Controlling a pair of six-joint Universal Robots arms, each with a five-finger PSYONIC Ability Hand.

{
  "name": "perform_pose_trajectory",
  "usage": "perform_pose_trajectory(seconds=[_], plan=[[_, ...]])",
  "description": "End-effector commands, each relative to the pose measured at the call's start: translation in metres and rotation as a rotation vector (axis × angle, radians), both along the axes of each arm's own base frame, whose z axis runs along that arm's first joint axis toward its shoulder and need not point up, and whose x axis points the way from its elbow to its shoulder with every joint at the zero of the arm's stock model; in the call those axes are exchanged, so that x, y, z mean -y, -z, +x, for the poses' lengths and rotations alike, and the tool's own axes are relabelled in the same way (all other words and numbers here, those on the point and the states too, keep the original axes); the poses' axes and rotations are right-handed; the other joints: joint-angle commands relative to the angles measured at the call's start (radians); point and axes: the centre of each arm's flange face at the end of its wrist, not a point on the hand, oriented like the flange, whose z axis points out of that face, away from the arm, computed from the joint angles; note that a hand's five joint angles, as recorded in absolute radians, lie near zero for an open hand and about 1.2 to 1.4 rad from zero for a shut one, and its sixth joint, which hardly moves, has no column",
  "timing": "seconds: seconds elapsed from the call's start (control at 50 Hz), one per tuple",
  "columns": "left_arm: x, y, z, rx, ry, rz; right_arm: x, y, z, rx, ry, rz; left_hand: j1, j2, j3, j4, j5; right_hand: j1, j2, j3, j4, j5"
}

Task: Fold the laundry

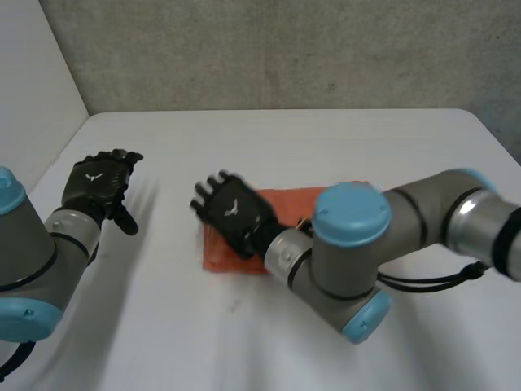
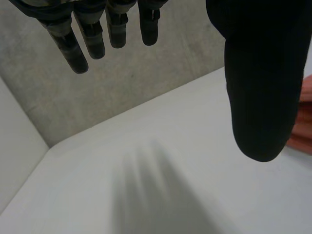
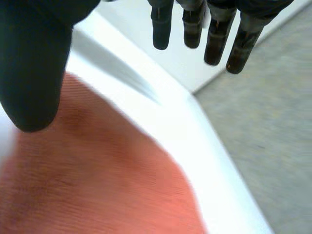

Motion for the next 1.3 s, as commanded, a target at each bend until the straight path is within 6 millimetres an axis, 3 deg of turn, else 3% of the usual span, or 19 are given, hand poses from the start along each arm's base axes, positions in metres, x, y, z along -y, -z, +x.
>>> perform_pose_trajectory(seconds=[0.02,0.06,0.12,0.16,0.18,0.22,0.4,0.48,0.66,0.82,0.88,0.92,0.98,1.16,1.2,1.22,1.26,1.28,1.3], plan=[[-0.011,-0.017,-0.042,-0.027,0.125,-0.066,0.050,-0.047,-0.057,0.123,0.293,0.085,-0.001,0.010,0.006,0.006,-0.032,-0.041,-0.066,-0.067,-0.076,-0.093],[-0.014,-0.020,-0.053,-0.038,0.157,-0.077,0.058,-0.053,-0.085,0.165,0.379,0.165,-0.001,0.010,0.006,0.006,-0.032,-0.041,-0.066,-0.067,-0.076,-0.093],[-0.021,-0.018,-0.077,-0.062,0.221,-0.077,0.065,-0.051,-0.102,0.178,0.430,0.209,0.002,0.013,0.009,0.009,-0.029,-0.041,-0.066,-0.067,-0.076,-0.093],[-0.024,-0.017,-0.088,-0.073,0.250,-0.076,0.078,-0.036,-0.139,0.175,0.542,0.300,0.005,0.016,0.012,0.012,-0.026,-0.041,-0.066,-0.067,-0.076,-0.093],[-0.027,-0.014,-0.099,-0.079,0.277,-0.071,0.078,-0.036,-0.139,0.175,0.542,0.300,0.007,0.019,0.015,0.015,-0.023,-0.041,-0.066,-0.067,-0.076,-0.093],[-0.029,-0.009,-0.108,-0.080,0.301,-0.062,0.083,-0.021,-0.167,0.158,0.618,0.358,0.013,0.025,0.021,0.021,-0.017,-0.041,-0.066,-0.067,-0.076,-0.093],[-0.033,0.025,-0.139,-0.058,0.372,-0.018,0.088,0.004,-0.205,0.133,0.709,0.427,0.019,0.031,0.027,0.027,-0.011,-0.040,-0.064,-0.065,-0.074,-0.091],[-0.030,0.034,-0.141,-0.051,0.367,-0.004,0.090,0.013,-0.211,0.144,0.673,0.461,0.019,0.031,0.027,0.027,-0.011,0.247,0.222,0.221,0.213,0.195],[-0.027,0.048,-0.133,-0.031,0.325,0.035,0.095,0.027,-0.211,0.189,0.648,0.504,0.016,0.028,0.024,0.024,-0.014,0.468,0.444,0.442,0.434,0.417],[-0.028,0.043,-0.121,-0.012,0.230,0.031,0.100,0.027,-0.212,0.326,0.676,0.619,0.010,0.022,0.018,0.018,-0.020,0.524,0.500,0.498,0.490,0.472],[-0.032,0.038,-0.117,-0.011,0.226,0.027,0.101,0.029,-0.212,0.339,0.689,0.633,0.010,0.022,0.018,0.018,-0.020,0.747,0.723,0.721,0.713,0.695],[-0.034,0.034,-0.116,-0.015,0.225,0.022,0.103,0.031,-0.213,0.342,0.697,0.629,0.010,0.022,0.018,0.018,-0.020,1.178,1.154,1.152,1.144,1.126],[-0.038,0.029,-0.113,-0.017,0.222,0.018,0.105,0.030,-0.214,0.347,0.709,0.617,0.007,0.019,0.015,0.015,-0.023,1.180,1.156,1.155,1.146,1.129],[-0.052,-0.002,-0.101,-0.043,0.213,-0.021,0.132,-0.007,-0.211,0.325,0.732,0.394,0.002,0.013,0.009,0.009,-0.029,1.180,1.156,1.155,1.146,1.129],[-0.054,-0.007,-0.099,-0.048,0.210,-0.028,0.126,-0.030,-0.184,0.291,0.640,0.325,0.002,0.013,0.009,0.009,-0.029,1.180,1.156,1.155,1.146,1.129],[-0.056,-0.012,-0.096,-0.051,0.205,-0.035,0.126,-0.030,-0.184,0.291,0.639,0.324,0.002,0.013,0.009,0.009,-0.029,1.180,1.156,1.155,1.146,1.129],[-0.058,-0.015,-0.092,-0.051,0.201,-0.035,0.100,-0.050,-0.129,0.265,0.471,0.285,-0.001,0.010,0.006,0.006,-0.032,1.180,1.156,1.155,1.146,1.129],[-0.059,-0.018,-0.089,-0.054,0.194,-0.037,0.100,-0.050,-0.129,0.265,0.470,0.285,-0.001,0.010,0.006,0.006,-0.032,1.180,1.156,1.155,1.146,1.129],[-0.059,-0.018,-0.089,-0.054,0.194,-0.037,0.087,-0.050,-0.106,0.248,0.401,0.290,-0.001,0.010,0.006,0.006,-0.032,1.180,1.156,1.155,1.146,1.129]])
